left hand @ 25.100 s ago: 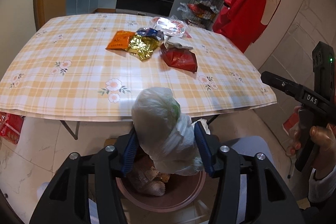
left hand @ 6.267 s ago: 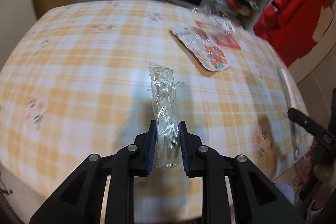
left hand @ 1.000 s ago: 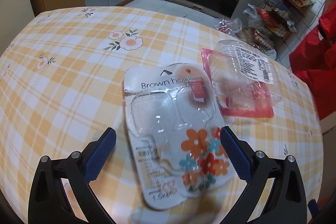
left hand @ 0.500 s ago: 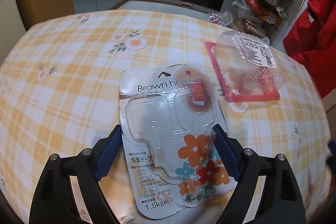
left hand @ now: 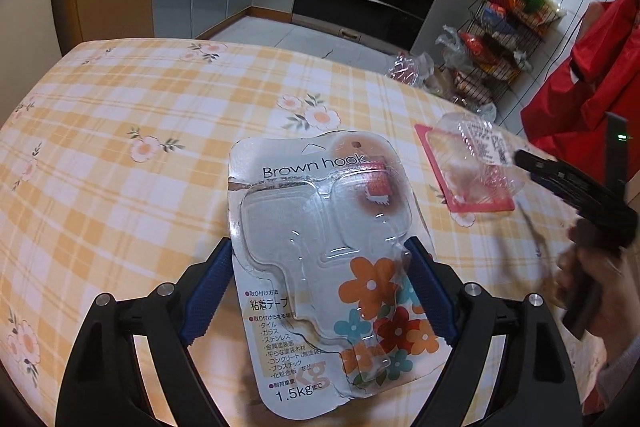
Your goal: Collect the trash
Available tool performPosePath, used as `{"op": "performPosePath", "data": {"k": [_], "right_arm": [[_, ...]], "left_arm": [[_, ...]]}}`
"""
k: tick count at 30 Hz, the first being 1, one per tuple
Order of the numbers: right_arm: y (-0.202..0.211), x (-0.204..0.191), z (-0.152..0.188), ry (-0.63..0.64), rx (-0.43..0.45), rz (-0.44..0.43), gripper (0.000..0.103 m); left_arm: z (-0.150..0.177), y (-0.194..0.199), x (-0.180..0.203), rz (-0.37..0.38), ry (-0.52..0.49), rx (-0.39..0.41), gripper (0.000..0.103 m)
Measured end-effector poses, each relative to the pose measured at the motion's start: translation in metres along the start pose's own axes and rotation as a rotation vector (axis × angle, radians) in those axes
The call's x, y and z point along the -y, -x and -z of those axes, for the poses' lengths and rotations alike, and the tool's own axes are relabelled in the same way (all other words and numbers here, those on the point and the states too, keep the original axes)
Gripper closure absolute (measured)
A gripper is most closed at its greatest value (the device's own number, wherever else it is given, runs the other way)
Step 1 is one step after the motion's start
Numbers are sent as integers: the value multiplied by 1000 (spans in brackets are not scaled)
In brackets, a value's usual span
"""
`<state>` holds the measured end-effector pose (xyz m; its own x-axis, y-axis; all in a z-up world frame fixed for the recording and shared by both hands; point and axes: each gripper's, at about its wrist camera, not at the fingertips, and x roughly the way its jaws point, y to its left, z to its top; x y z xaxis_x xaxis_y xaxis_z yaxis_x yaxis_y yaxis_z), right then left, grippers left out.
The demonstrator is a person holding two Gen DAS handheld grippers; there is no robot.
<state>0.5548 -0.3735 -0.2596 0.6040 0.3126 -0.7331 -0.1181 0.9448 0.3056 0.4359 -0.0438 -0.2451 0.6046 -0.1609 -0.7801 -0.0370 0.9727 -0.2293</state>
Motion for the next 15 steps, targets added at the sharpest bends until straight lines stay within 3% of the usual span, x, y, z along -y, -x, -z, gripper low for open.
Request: {"op": "performPosePath", "data": {"k": [4,5,6,8,11,15], "right_arm": [[-21,5,-5,-69,-52,-19,28],[-26,7,-3,-92,-75,-43,42],[-26,8,-1,-104,-76,-65,45],[-20,5,4,-115,-67,-102,66],[-7,-4,11,-86,-63,-112,77],[19,-22,24,-67,-39,-124,80]], "left_arm": [[2,13,-9,18,20,12,20],[3,16,-11,22,22,13,20],[4,18,-11,23,21,15,20],[6,23,-13,24,20,16,20],[11,31,-16,30,28,21,20],[16,45,-19,33,34,29,20]]}}
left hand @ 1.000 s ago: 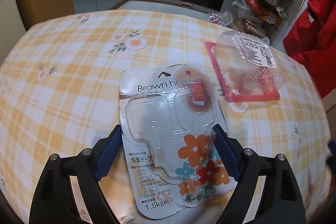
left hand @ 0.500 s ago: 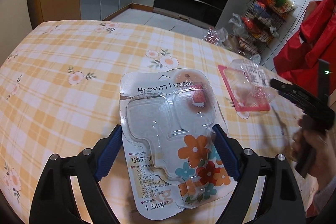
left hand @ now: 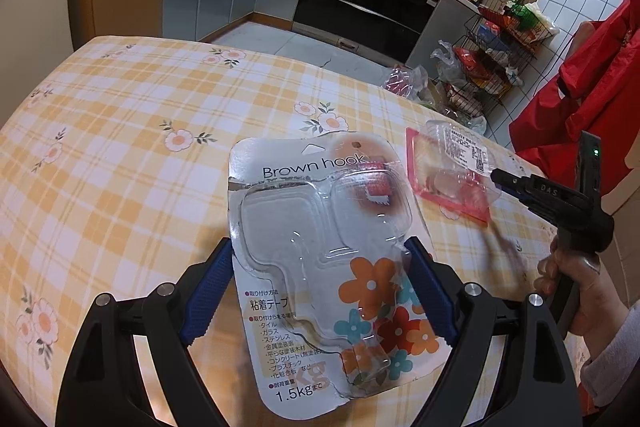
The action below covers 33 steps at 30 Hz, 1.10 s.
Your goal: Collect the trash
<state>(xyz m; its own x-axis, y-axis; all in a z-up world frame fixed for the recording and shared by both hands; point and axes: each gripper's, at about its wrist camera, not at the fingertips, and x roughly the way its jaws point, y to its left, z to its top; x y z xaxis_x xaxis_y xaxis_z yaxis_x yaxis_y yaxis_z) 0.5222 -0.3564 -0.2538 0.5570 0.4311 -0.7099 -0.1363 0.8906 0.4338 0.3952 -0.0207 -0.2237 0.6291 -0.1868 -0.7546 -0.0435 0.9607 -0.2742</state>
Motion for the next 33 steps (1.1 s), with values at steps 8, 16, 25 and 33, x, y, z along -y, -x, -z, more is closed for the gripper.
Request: {"op": "performPosePath", "data": {"k": [8,16,25,33], "right_arm": [[55,-36,36,55,18,-27,82],[109,-66,82,85,26,-36,99],[119,-131,155,358,-104,31,98],[72,-187,201,588,-162,169,60]], "left_arm": [[20,49,-9,5,9,21,20],[52,105,-20,16,18,31,20],[89,150,-39,22,42,38,20],[109,170,-61,20,81,45,20]]}}
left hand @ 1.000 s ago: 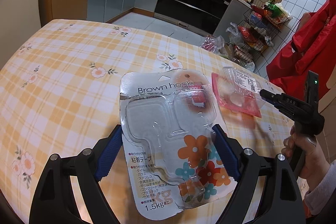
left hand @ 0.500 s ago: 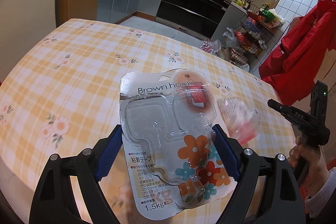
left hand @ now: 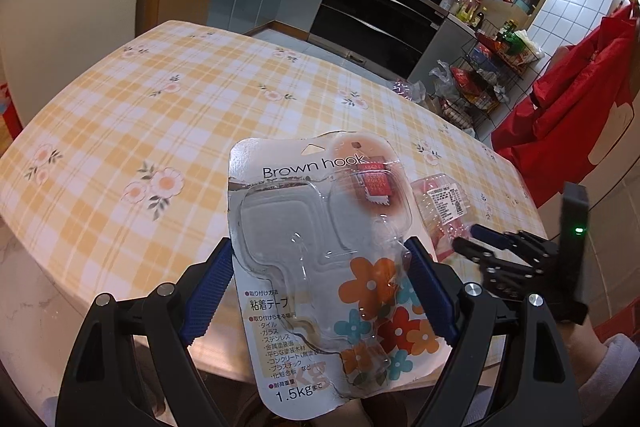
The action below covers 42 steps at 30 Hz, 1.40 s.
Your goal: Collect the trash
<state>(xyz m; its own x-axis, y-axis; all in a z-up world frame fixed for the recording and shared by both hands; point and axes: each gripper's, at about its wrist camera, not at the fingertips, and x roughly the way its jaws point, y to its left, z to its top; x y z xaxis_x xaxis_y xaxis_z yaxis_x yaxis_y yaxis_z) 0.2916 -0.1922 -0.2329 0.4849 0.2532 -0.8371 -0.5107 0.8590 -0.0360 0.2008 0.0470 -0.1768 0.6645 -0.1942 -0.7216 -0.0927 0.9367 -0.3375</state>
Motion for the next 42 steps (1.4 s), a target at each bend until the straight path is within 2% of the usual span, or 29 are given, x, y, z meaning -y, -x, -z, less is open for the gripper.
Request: {"op": "performPosePath", "data": {"k": [3,6,7,8,10,17,24,36,42], "right_arm": [[-20,-7,-5,45,-56,84,63],[-32,-16,-6,107,-82,205,76],[-31,-17,-7,120,-82,209,79],[-27,-18,-9,126,-71,205,90],[-19,-19,-12,155,-55,217,94],[34,-6,-21,72,50,146,95],[91,-9,-12,24,141,104,96],[172,-38,32,-36,242,34,96],[216,-64,70,-69,283,-10,96]], "left_arm": [[3,2,-11,-6,19,-2,20],[4,4,-22,-7,45,-2,20],[4,4,-25,-7,49,-1,20],[5,5,-27,-7,51,0,20],[5,6,-32,-6,57,3,20],[5,19,-29,24,51,24,20],[10,44,-24,39,29,53,20],[31,105,-22,58,-15,111,20],[48,139,-22,72,-41,140,20]]}}
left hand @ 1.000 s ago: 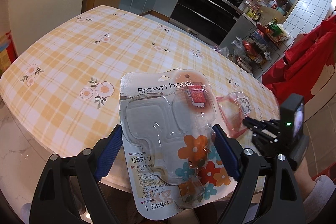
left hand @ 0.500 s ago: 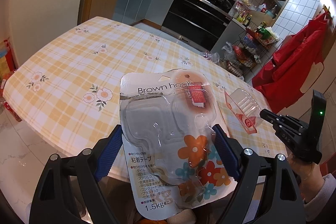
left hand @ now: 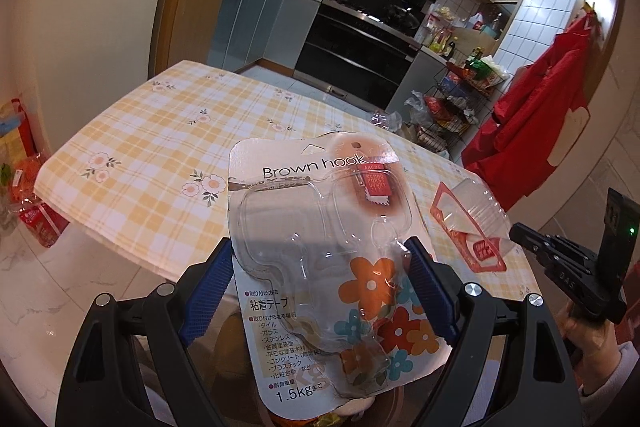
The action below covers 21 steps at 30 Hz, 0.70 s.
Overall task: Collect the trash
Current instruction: 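Carry both items over the bin and open the right tool to drop the container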
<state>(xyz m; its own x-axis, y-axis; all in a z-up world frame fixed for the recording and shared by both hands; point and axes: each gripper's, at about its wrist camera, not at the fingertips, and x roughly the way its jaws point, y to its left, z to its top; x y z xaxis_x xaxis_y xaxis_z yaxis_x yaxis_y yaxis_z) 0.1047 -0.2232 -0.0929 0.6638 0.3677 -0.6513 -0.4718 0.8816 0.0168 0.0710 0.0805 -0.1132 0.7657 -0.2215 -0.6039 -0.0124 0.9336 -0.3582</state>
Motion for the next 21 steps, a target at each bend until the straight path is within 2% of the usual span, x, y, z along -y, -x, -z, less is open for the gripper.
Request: {"op": "performPosePath", "data": {"k": [10,14,21], "right_arm": [[51,-39,41,-43,-16,-71,95],[53,-45,53,-77,-58,-123,95],[29,-47,73,-148,-157,-207,95]], "left_arm": [[25,54,0,25,-12,41,20],[26,63,-5,24,2,55,20],[28,56,-5,16,2,44,20]]}}
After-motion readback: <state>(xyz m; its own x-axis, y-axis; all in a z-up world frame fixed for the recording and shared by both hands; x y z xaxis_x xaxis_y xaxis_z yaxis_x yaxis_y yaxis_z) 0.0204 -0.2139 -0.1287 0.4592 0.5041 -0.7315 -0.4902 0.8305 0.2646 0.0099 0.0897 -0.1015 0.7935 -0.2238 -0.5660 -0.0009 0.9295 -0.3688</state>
